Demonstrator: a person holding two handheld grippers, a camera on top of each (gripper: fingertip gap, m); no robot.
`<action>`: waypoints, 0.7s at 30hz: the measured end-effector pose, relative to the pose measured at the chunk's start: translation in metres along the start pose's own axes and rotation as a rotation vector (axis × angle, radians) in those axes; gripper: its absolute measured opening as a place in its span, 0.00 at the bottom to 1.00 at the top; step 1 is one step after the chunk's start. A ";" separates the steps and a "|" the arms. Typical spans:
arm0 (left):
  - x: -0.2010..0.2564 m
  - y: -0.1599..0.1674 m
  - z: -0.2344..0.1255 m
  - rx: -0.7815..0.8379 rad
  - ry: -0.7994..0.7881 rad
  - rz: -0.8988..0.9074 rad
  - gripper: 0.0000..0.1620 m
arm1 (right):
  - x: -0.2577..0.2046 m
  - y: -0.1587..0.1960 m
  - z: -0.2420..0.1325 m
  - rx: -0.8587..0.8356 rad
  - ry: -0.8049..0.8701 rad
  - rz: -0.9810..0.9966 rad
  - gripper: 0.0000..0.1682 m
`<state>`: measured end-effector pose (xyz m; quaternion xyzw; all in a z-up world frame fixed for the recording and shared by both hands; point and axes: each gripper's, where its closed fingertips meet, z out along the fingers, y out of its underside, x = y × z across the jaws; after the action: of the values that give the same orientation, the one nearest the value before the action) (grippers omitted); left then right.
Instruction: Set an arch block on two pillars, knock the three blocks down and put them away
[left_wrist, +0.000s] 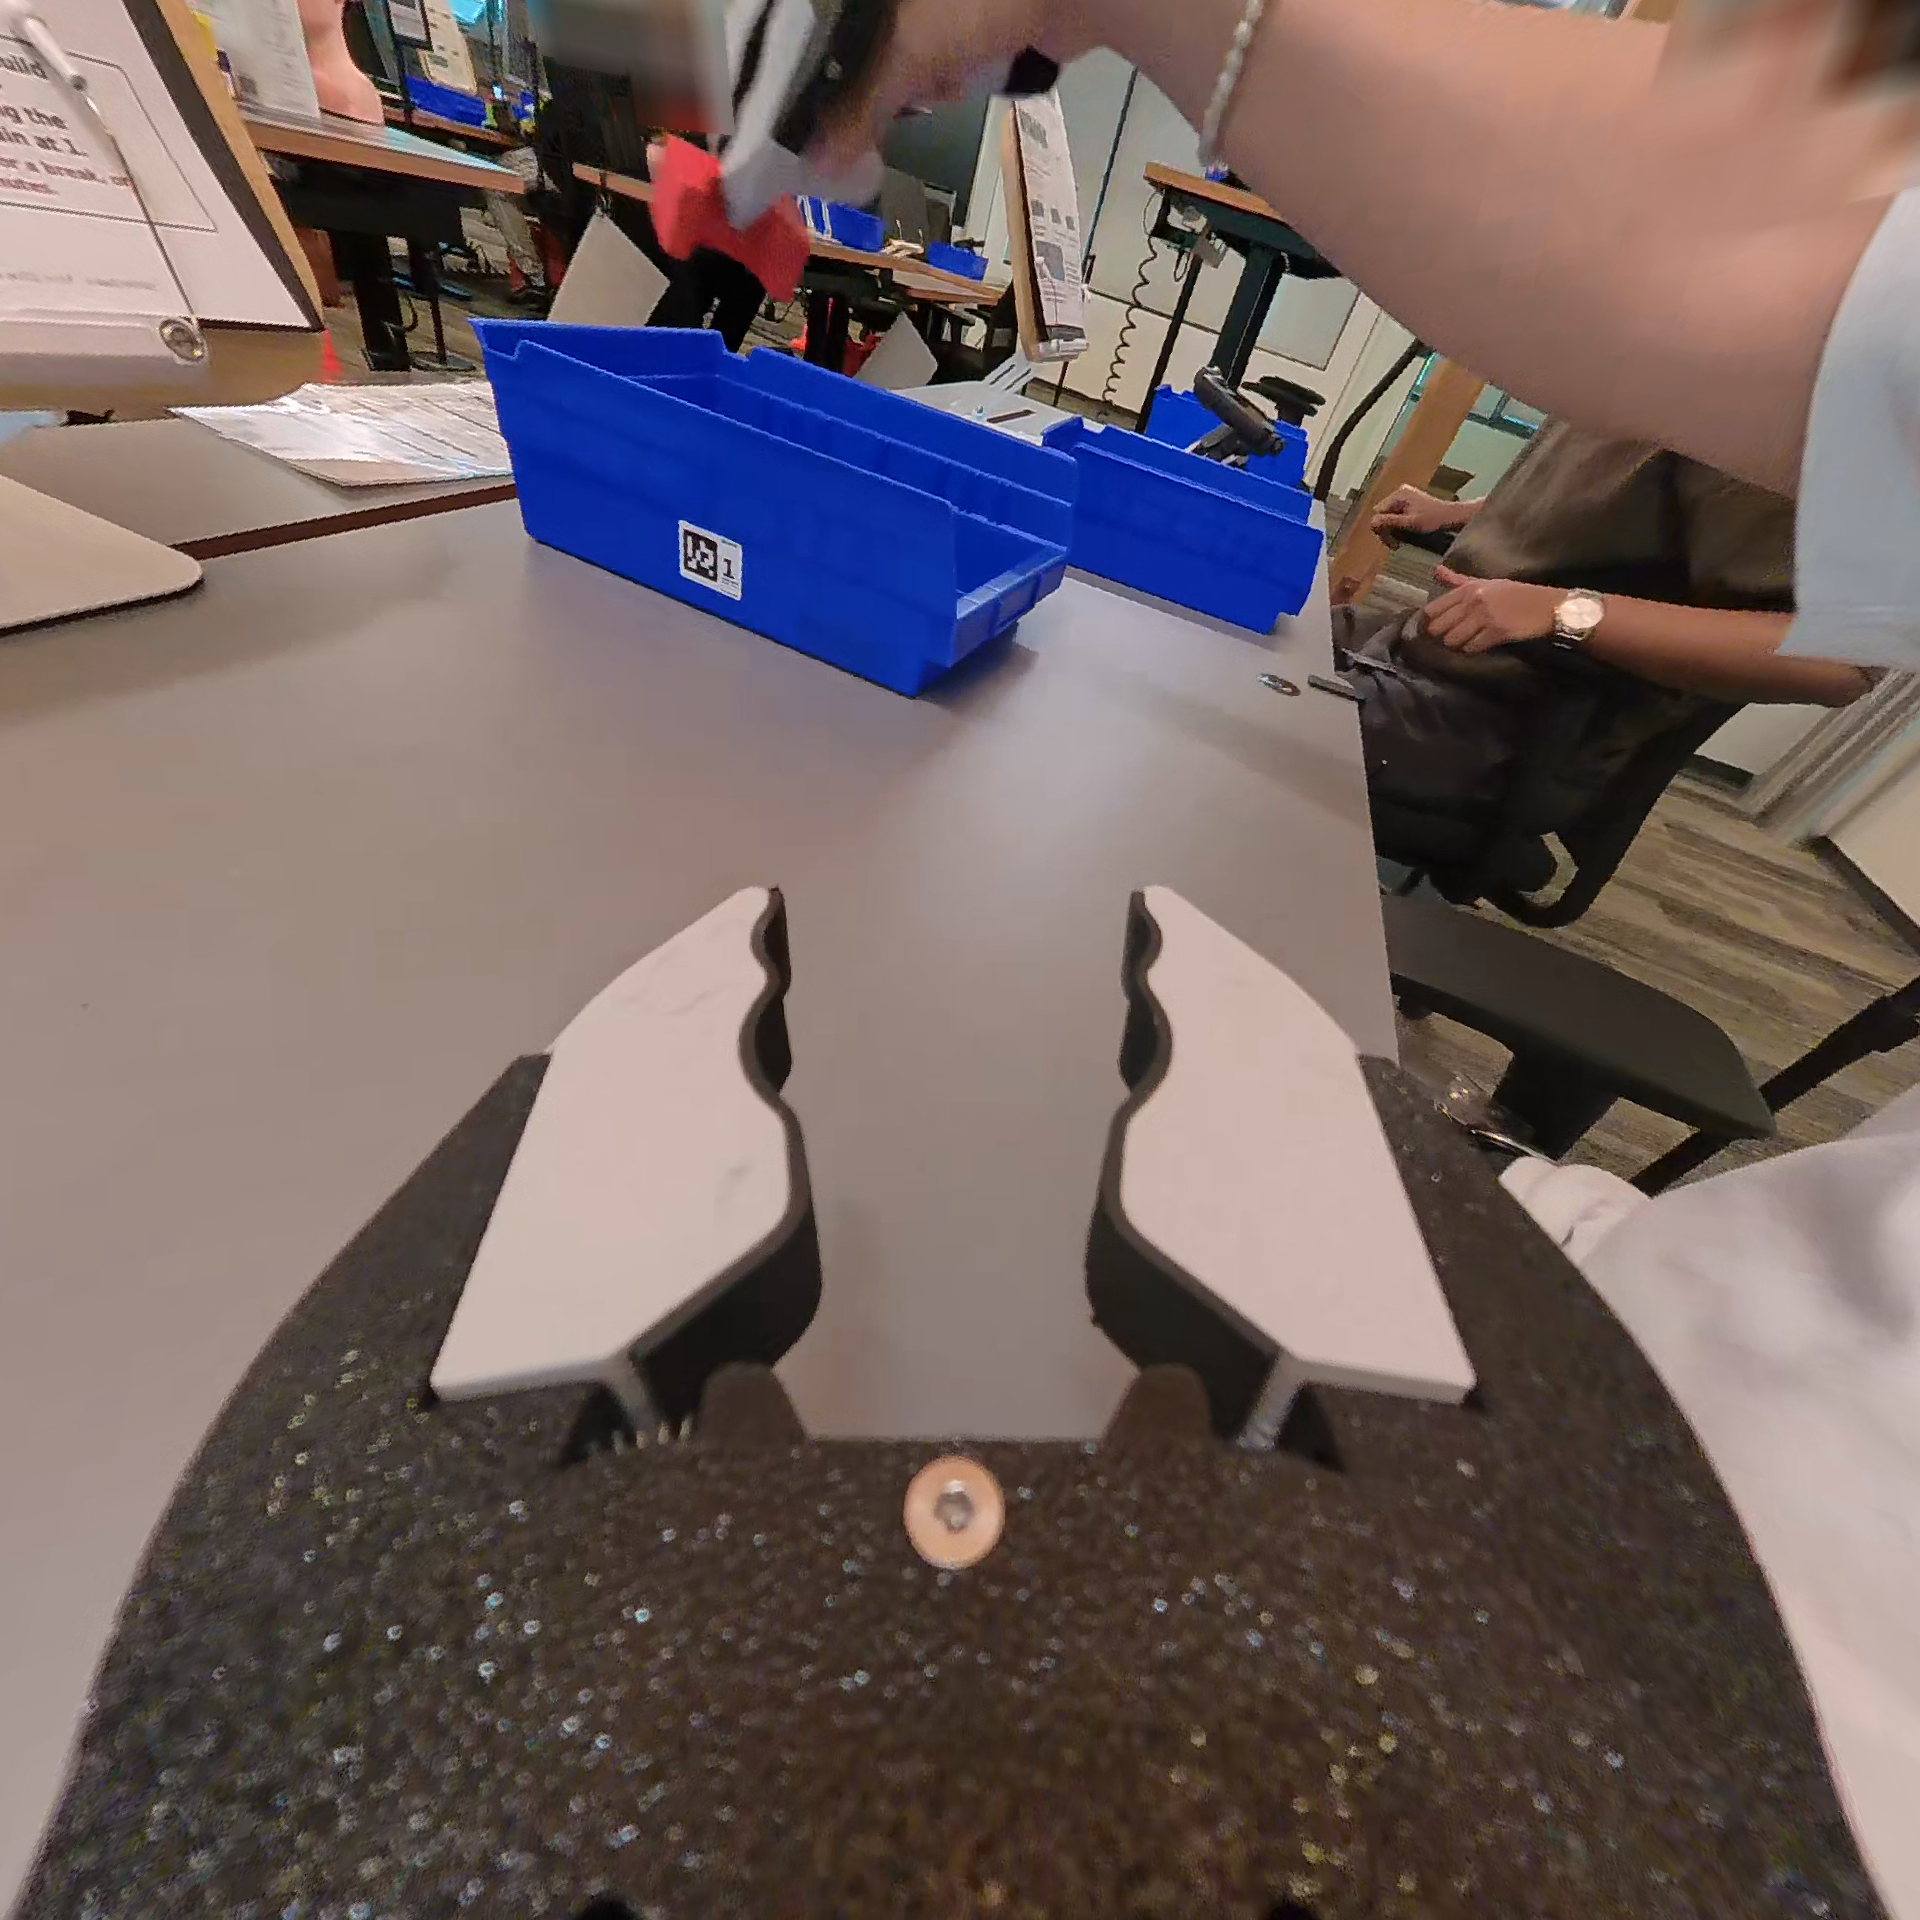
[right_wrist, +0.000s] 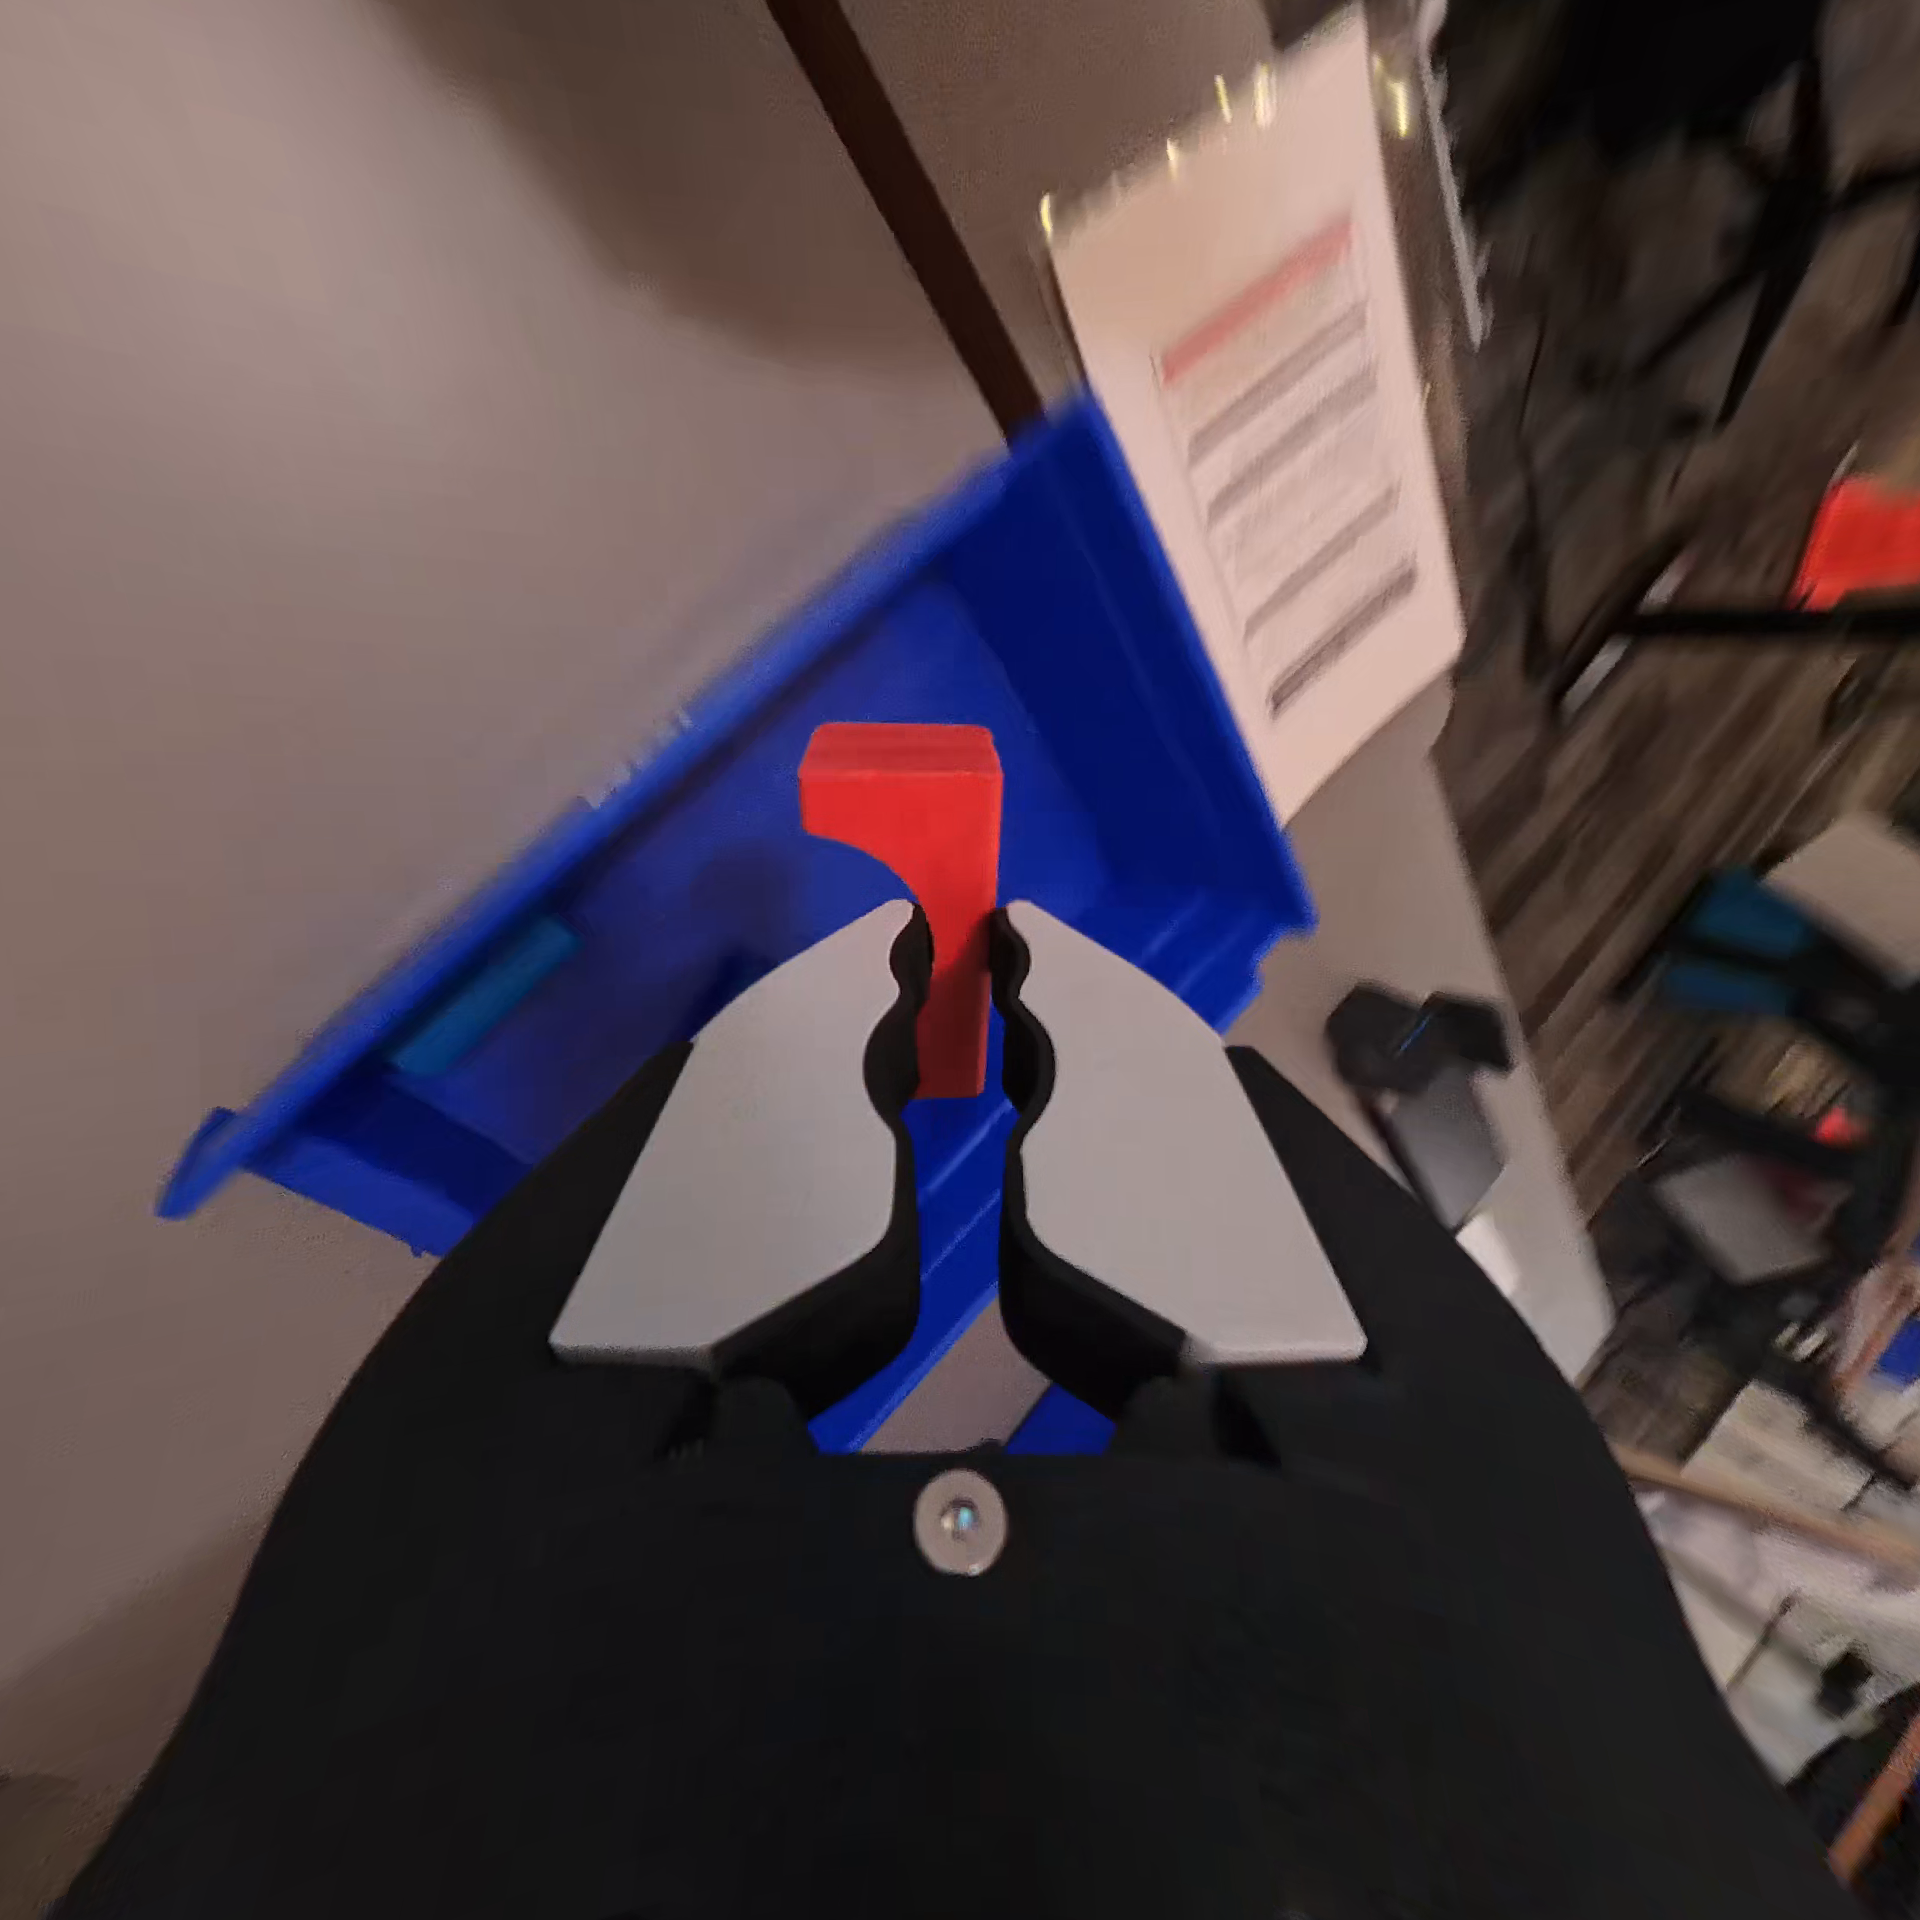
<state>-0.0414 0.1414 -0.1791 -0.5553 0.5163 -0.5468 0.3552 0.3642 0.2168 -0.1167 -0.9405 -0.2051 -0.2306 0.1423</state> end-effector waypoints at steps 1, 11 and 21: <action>0.001 0.000 0.001 -0.004 0.001 0.005 0.38 | 0.005 0.021 0.007 -0.029 0.001 0.066 0.07; 0.002 0.003 0.001 -0.027 0.002 0.022 0.38 | -0.024 0.151 0.080 -0.231 -0.116 0.489 0.07; -0.005 0.002 -0.003 -0.014 -0.008 0.007 0.38 | -0.053 0.161 0.101 -0.275 -0.196 0.454 0.22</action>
<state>-0.0444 0.1458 -0.1821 -0.5581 0.5205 -0.5398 0.3553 0.4322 0.0952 -0.2565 -0.9907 0.0314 -0.1263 0.0408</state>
